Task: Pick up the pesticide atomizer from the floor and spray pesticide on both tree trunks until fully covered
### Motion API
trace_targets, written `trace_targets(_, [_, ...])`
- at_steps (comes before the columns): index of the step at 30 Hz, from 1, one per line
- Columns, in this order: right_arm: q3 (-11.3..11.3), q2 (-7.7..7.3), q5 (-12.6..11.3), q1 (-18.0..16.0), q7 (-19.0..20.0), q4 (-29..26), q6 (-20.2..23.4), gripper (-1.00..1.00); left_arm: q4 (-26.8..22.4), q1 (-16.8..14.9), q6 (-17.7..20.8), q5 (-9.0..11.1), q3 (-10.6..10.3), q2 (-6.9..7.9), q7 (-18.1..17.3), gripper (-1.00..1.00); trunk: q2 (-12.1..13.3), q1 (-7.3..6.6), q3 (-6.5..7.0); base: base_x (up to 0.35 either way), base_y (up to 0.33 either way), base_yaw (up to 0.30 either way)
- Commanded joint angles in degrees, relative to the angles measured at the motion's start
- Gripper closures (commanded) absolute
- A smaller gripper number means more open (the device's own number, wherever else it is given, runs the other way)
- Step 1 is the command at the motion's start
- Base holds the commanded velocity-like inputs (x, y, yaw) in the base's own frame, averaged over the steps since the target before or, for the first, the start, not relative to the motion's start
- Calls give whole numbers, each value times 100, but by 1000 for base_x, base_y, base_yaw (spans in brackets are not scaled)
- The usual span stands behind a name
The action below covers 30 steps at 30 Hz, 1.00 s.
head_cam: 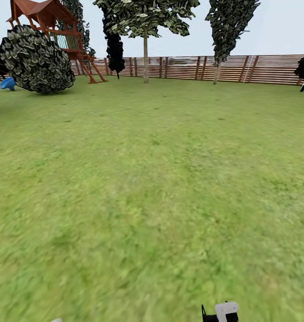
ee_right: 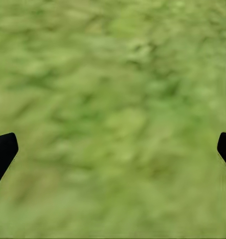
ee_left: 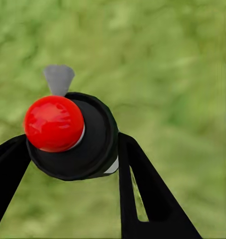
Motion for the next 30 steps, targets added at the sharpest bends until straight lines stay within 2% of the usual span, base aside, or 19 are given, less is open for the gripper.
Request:
trace_targets(1, [0, 0, -1, 0, 1, 0, 0, -100, 0, -1, 0, 1, 2, 0, 1, 100, 0, 0, 0, 339, 0, 0])
trace_targets(30, [0, 0, 1, 0, 2, 0, 0, -100, 3, -1, 0, 1, 2, 0, -3, 100, 0, 0, 0, 339, 0, 0])
